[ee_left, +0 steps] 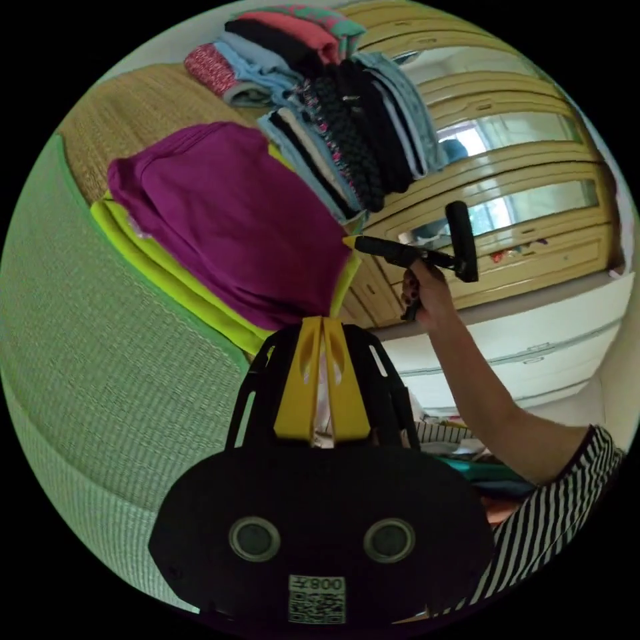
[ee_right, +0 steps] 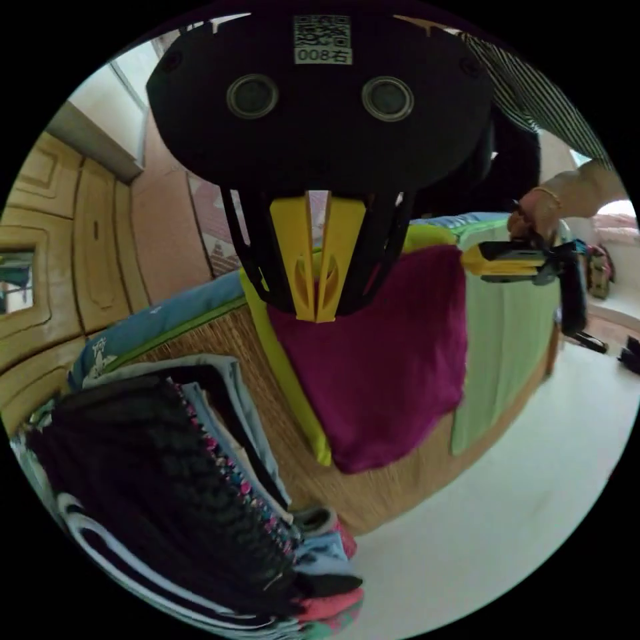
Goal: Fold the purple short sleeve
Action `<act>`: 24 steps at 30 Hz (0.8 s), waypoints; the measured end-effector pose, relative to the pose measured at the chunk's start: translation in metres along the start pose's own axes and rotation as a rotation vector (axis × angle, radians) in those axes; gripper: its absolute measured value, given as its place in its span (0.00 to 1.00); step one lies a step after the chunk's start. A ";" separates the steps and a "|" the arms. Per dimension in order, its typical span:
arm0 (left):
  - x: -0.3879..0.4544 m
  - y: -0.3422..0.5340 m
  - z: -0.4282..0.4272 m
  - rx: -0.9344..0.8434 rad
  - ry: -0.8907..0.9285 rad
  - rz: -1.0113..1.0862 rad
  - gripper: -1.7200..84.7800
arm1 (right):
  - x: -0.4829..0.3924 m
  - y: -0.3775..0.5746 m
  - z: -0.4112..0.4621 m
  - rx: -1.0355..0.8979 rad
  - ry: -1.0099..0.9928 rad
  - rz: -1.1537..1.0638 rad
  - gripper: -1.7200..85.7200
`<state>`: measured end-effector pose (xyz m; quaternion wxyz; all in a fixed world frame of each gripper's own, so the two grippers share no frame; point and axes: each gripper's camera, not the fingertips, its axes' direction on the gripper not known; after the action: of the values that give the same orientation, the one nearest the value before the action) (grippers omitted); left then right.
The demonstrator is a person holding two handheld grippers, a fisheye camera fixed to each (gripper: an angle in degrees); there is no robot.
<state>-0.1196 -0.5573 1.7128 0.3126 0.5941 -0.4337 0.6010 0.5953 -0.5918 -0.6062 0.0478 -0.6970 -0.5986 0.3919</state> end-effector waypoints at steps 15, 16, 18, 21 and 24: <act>0.024 0.031 0.011 -0.061 -0.019 0.108 0.02 | -0.076 -0.004 -0.094 0.032 0.073 0.069 0.02; 0.026 0.052 -0.003 -0.048 0.004 0.148 0.02 | -0.077 0.001 -0.105 0.056 0.071 0.082 0.02; 0.027 0.091 -0.025 -0.044 -0.013 0.197 0.02 | -0.084 0.027 -0.151 0.155 0.049 0.138 0.02; 0.019 0.167 -0.060 -0.057 -0.105 0.212 0.02 | -0.103 0.070 -0.200 0.254 -0.069 0.169 0.02; 0.007 0.243 -0.084 -0.098 -0.129 0.161 0.02 | -0.149 0.113 -0.238 0.289 -0.156 0.149 0.02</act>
<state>-0.3736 -0.5874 1.6905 0.2633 0.5787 -0.5284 0.5626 0.8331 -0.6573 -0.4302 0.0716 -0.6930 -0.4845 0.5291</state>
